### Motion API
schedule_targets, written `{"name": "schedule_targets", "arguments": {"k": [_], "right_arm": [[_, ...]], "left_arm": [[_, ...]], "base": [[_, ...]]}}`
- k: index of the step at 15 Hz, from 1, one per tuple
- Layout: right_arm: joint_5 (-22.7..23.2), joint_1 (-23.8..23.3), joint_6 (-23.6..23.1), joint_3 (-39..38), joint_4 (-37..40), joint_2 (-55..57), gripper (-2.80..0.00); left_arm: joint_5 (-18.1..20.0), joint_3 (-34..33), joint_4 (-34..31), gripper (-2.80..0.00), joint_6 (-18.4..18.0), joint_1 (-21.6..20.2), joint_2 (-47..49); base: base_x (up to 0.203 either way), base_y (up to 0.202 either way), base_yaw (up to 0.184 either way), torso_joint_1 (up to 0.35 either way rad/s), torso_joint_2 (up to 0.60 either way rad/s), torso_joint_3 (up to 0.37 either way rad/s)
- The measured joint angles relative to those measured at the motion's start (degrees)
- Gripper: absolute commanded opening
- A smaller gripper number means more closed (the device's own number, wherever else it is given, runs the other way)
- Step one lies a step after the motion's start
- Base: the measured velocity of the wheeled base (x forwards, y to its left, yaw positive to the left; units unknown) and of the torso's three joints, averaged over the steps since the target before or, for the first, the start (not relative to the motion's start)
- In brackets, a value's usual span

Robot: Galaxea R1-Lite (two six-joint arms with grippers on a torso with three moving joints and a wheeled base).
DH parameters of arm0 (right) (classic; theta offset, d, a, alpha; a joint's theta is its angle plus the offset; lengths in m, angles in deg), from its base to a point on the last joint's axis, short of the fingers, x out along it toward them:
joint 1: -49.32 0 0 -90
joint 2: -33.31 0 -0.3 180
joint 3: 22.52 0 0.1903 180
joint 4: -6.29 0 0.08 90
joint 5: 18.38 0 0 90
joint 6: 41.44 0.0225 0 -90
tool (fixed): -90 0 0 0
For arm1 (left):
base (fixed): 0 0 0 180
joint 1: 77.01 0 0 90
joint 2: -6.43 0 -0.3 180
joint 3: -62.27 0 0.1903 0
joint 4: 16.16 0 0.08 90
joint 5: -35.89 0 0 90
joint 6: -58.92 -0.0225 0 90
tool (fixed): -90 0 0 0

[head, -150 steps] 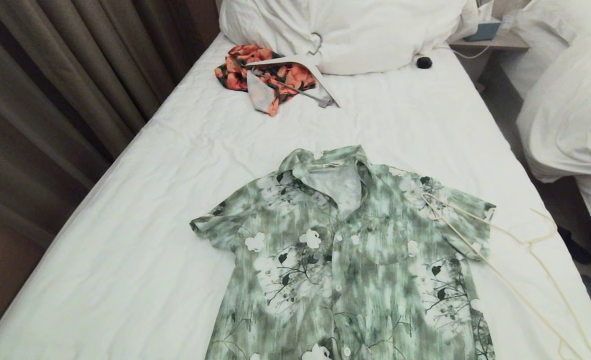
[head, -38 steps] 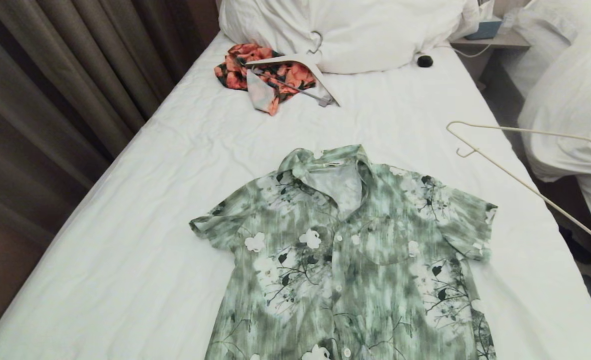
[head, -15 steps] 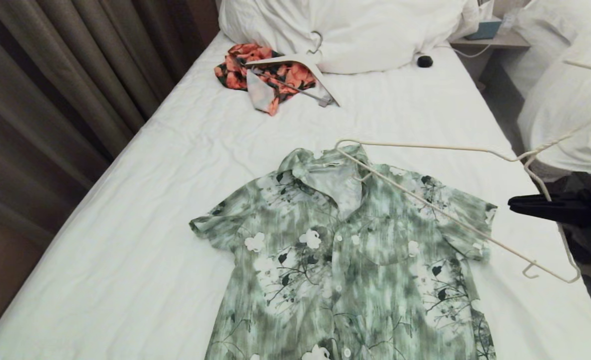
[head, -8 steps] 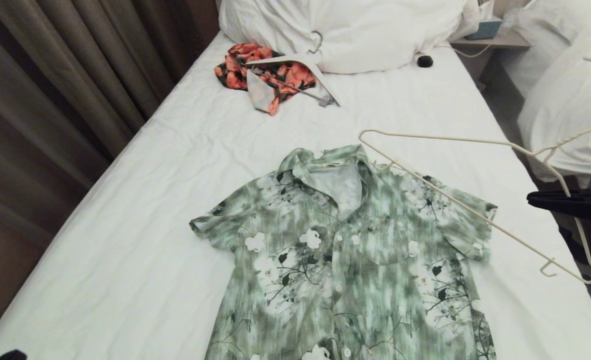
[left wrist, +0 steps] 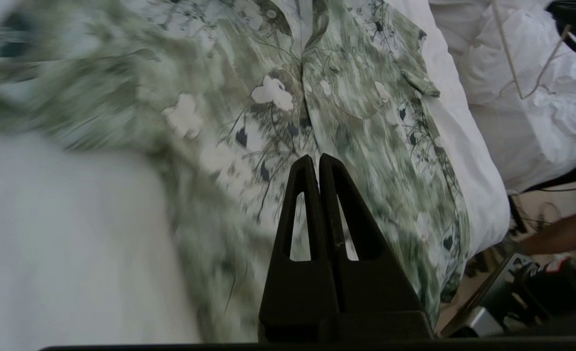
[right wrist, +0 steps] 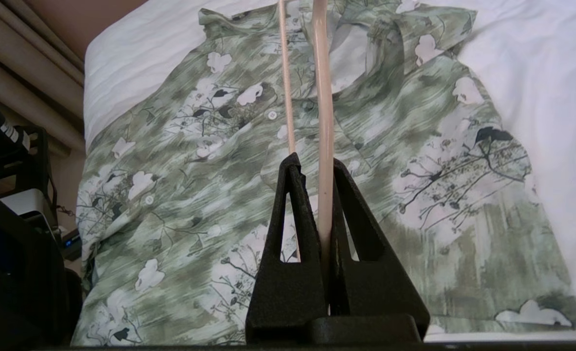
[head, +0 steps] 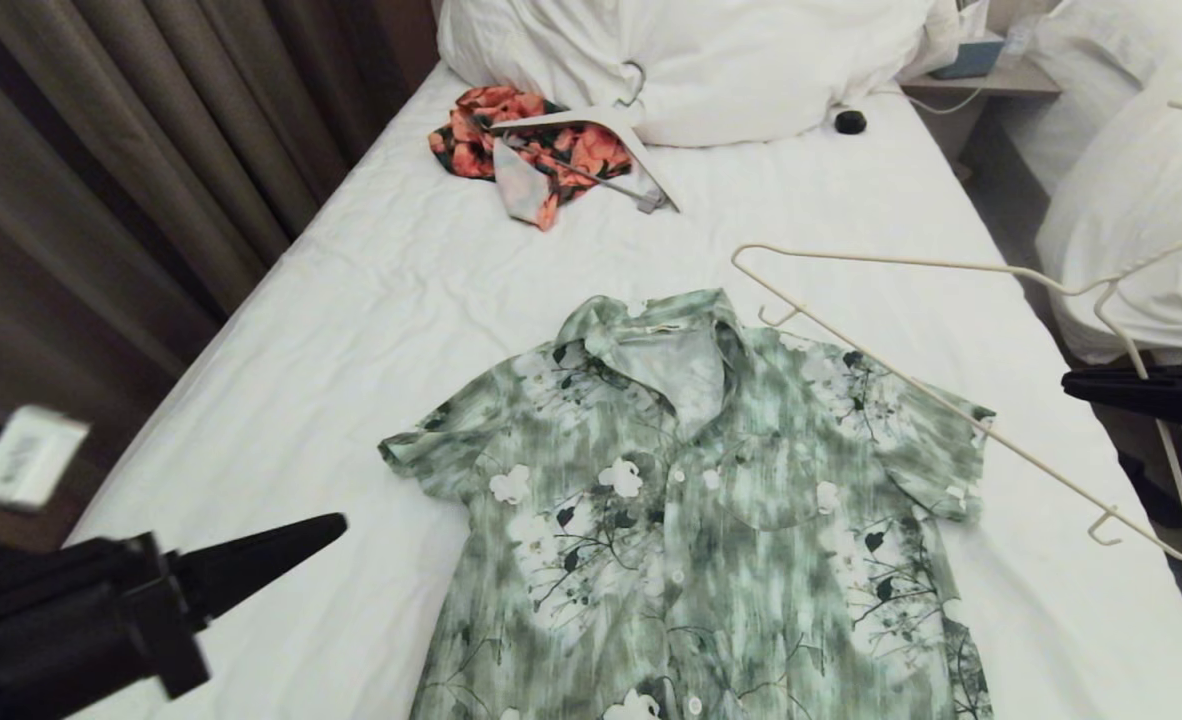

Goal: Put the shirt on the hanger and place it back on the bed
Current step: Lift the shirt and hanger

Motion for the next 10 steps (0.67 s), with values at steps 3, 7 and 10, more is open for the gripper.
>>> {"name": "schedule_targets", "arguments": {"k": [3, 7, 10], "right_arm": [[0.05, -0.01, 0.13, 1.69, 0.02, 0.8, -2.8], [3.33, -1.5, 0.16, 1.99, 0.11, 2.48, -2.8], [4.68, -3.59, 0.11, 3.21, -0.02, 4.16, -2.8]], "left_arm": [[-2.32, 9.02, 7.86, -2.8, 1.93, 5.58, 18.94], [-10.06, 27.54, 11.74, -2.8, 3.03, 12.42, 38.54], [-13.54, 36.92, 12.05, -2.8, 3.25, 14.16, 46.72]], "base": [[0.0, 0.0, 0.0, 0.0, 0.0, 0.0], [0.0, 0.0, 0.0, 0.0, 0.0, 0.0], [0.0, 0.0, 0.0, 0.0, 0.0, 0.0]]}}
